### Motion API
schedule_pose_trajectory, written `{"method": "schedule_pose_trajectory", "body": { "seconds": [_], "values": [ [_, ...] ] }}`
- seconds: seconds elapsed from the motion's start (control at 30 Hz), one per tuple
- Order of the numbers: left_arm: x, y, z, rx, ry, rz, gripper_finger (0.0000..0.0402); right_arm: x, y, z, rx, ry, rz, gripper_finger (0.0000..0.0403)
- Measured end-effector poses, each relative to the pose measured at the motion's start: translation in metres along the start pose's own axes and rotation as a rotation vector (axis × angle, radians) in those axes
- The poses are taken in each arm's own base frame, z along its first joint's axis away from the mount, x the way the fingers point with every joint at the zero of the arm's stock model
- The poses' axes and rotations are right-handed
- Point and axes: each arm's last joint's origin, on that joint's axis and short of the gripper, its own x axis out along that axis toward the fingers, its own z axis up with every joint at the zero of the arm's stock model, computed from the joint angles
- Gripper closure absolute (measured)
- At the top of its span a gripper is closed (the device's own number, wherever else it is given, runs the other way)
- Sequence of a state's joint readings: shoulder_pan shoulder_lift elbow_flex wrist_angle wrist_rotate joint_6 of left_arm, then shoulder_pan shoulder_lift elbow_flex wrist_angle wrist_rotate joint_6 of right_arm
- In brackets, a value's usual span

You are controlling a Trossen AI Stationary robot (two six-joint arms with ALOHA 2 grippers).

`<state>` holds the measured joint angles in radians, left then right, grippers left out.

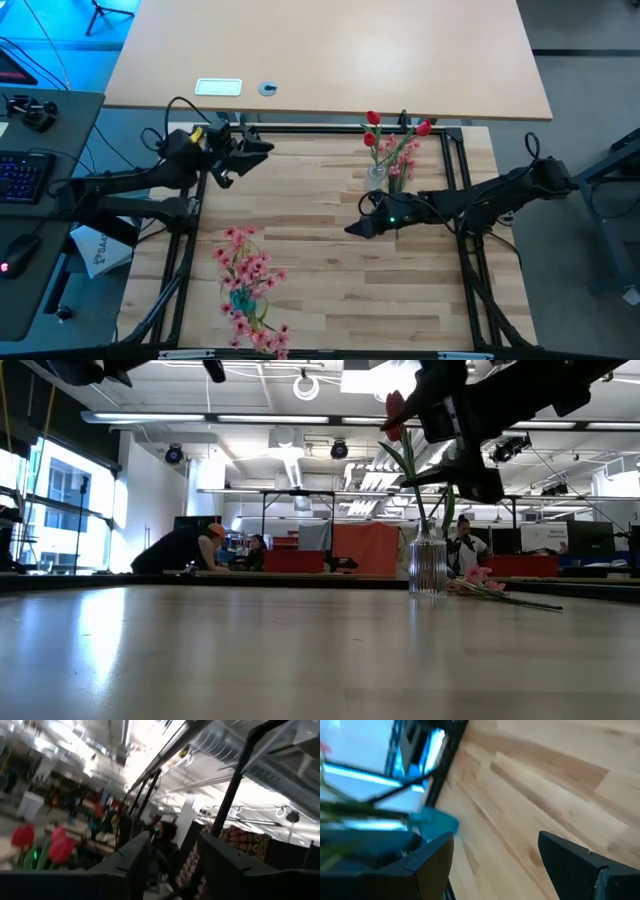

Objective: Sort flowers into vase by color
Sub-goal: Put the pink flower into the blue vase

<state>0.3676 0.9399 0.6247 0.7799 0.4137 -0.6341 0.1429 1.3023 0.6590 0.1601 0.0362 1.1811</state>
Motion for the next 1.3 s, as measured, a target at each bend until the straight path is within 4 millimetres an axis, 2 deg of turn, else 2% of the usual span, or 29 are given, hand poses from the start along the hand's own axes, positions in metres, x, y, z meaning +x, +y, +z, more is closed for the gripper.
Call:
{"method": "schedule_pose_trajectory", "body": {
  "seconds": [0.13,0.27,0.4,0.5,0.73,0.87,1.0,1.3],
  "values": [
    [0.002,0.005,-0.001,0.054,-0.009,0.011,0.025,-0.012,-0.004,-0.011,-0.052,0.131,-0.074,0.0119],
    [0.001,0.008,0.001,0.071,-0.023,0.036,0.025,-0.034,-0.016,-0.029,-0.092,0.22,-0.278,0.0119],
    [0.001,0.009,0.001,0.056,-0.041,0.062,0.025,-0.057,-0.033,-0.039,-0.08,0.083,-0.572,0.0119],
    [0.001,0.008,0.001,0.045,-0.042,0.063,0.025,-0.065,-0.043,-0.036,-0.056,-0.006,-0.71,0.0119],
    [0.005,0.011,-0.005,0.02,-0.046,0.097,0.025,-0.054,-0.072,-0.002,0.001,-0.024,-0.8,0.0119],
    [0.007,0.012,-0.008,-0.014,-0.039,0.102,0.025,-0.048,-0.089,0.009,-0.001,0.0,-0.865,0.0119],
    [0.009,0.009,-0.01,-0.032,-0.035,0.084,0.025,-0.043,-0.099,0.016,-0.023,-0.068,-0.95,0.0119],
    [0.011,0.002,-0.012,-0.105,-0.027,0.026,0.025,-0.02,-0.112,0.017,0.043,-0.106,-0.968,0.0119]
  ]
}}
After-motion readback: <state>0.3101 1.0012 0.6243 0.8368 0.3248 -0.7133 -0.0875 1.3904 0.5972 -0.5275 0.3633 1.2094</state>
